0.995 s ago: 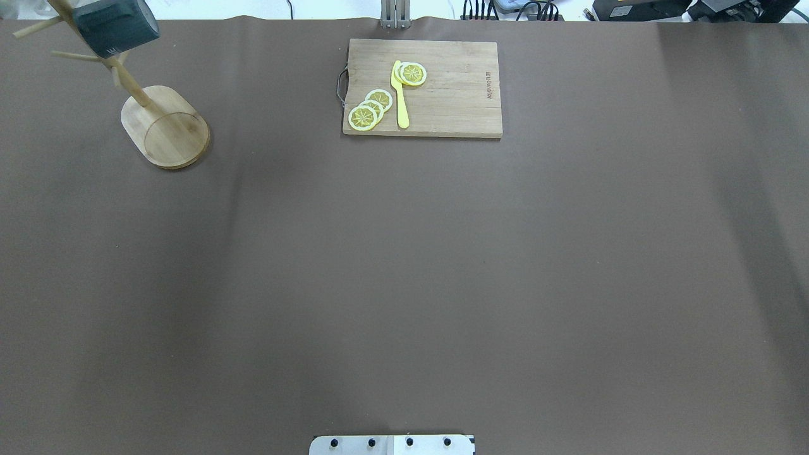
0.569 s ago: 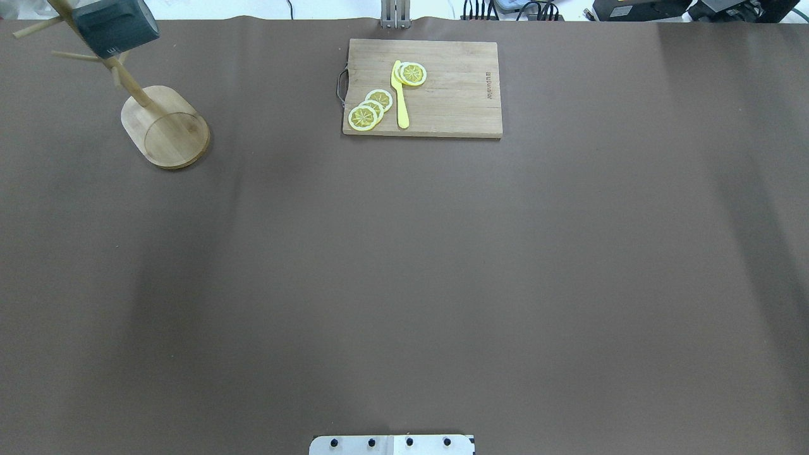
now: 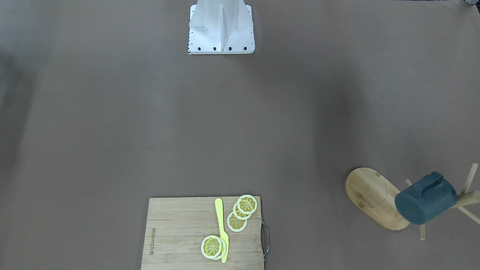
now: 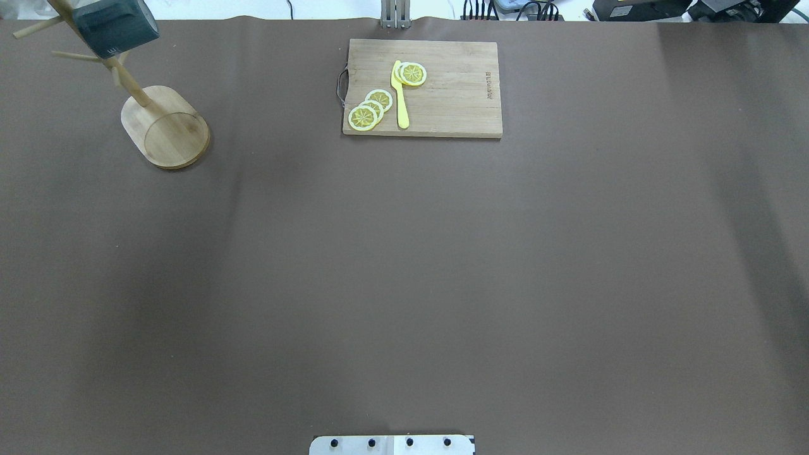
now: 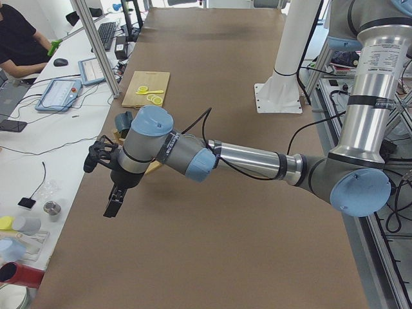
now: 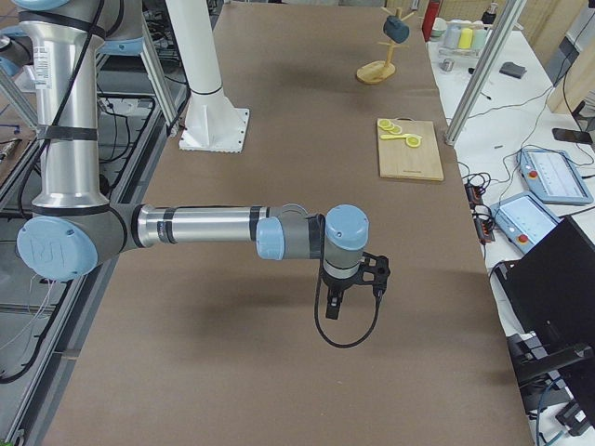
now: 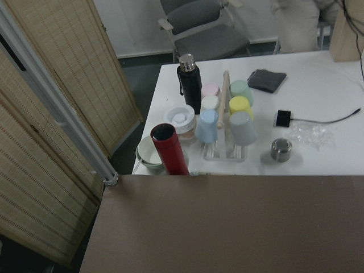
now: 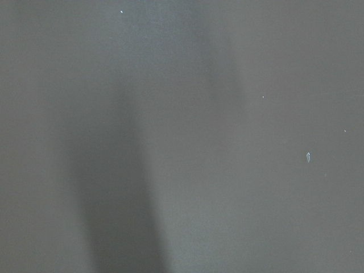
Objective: Hang cup on storage rack
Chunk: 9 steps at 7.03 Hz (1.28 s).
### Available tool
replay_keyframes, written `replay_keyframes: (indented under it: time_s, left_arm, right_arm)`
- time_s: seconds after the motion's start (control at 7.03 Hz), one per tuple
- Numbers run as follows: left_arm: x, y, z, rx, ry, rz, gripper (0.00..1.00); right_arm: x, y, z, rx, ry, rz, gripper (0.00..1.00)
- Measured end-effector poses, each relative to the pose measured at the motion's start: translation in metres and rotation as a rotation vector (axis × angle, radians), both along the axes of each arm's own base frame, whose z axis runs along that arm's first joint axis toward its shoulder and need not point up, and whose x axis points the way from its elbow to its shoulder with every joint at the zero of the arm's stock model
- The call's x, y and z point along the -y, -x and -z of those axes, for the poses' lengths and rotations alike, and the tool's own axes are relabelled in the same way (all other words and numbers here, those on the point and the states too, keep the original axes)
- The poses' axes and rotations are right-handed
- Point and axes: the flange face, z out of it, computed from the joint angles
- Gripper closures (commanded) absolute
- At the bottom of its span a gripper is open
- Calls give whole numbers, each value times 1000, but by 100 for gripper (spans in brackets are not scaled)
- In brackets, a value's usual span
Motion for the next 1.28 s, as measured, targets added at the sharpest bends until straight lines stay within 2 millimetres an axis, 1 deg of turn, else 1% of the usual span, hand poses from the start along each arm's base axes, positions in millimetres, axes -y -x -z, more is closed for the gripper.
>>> replay_keyframes:
  time_s: [0.28, 0.43, 0.57, 0.71, 0.85, 1.0, 1.28]
  left_arm:
    - [3, -65, -30, 1, 155, -153, 2]
    - [-2, -83, -44, -3, 195, -188, 2]
    - [-10, -93, -54, -32, 214, -214, 2]
    - [-20, -101, -57, -99, 220, -242, 2]
    - [-32, -107, -53, -171, 215, -266, 2]
    - [-38, -110, -47, -206, 206, -277, 2]
    - [-43, -110, -47, -225, 205, -285, 2]
  right_arm:
    - [2, 1, 6, 10, -7, -3, 0]
    - [3, 1, 11, 13, -12, -7, 0]
    - [3, 1, 14, 14, -17, -9, 0]
    - [3, 1, 17, 14, -20, -10, 0]
    - [3, 1, 18, 14, -21, -11, 0]
    - [3, 1, 17, 13, -19, -12, 0]
    - [2, 2, 11, 13, -5, -11, 0]
